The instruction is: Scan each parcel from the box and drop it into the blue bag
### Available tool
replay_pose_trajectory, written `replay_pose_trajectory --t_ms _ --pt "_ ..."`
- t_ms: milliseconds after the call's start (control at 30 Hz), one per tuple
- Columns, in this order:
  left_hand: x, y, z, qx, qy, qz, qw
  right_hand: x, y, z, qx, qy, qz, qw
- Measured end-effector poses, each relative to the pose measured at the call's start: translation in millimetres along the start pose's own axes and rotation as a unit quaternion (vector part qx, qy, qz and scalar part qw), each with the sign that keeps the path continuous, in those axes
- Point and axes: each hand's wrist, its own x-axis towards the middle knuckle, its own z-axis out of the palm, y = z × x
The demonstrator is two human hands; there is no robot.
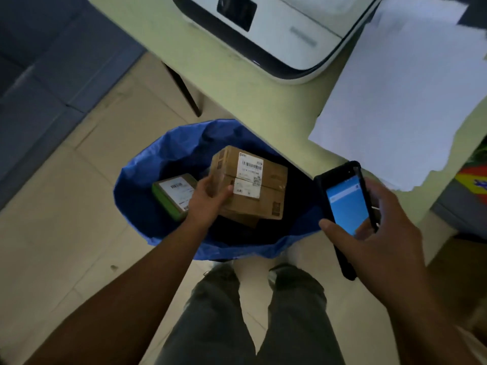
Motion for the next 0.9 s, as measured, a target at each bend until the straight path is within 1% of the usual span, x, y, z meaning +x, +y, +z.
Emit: replay_pose_trajectory --t_ms 67,133,200,267,400,467,567,700,800,900 --pt "21.4 -12.1 7.1 0.019 -0.010 -0.020 1.000 0.7 3.4 14.9 -0.011 0.004 0.005 1.000" --pt "33.9 -20.0 7.0 0.064 -0.012 -0.037 0.997 0.8 3.6 26.7 -0.016 -0.005 0.004 1.000" --pt "35.6 -22.6 1.7 0.112 -0.011 -0.031 0.993 0.0 -0.1 32.7 -0.018 -0.014 -0.001 1.000" --pt "27.8 -18.2 -6.8 0.149 -0.008 0.008 0.989 0.0 -5.0 33.3 -0.021 -0.015 -0.005 1.000" --pt "-4.0 7.6 -31.5 0.147 0.014 0.111 0.983 2.3 -22.3 28.9 -0.018 -0.010 -0.013 1.000" --pt "-22.1 25.6 -46.0 0.161 0.016 0.147 0.976 2.0 -36.6 25.3 -0.019 -0.008 -0.021 1.000" --pt "-52.0 53.5 -69.9 0.154 0.014 0.171 0.973 -3.1 -61.9 18.0 -0.013 -0.008 -0.032 0.999" --pt "-92.7 85.3 -102.4 0.145 0.020 0.225 0.963 -22.9 -95.4 8.0 -0.011 0.001 -0.040 0.999" --pt "-123.6 106.2 -122.6 0.093 0.016 0.243 0.965 -42.9 -117.5 0.1 -0.012 0.012 -0.046 0.999" --pt "-152.3 125.4 -141.2 0.048 -0.010 0.278 0.959 -63.3 -140.2 -8.1 -0.024 0.026 -0.058 0.998"
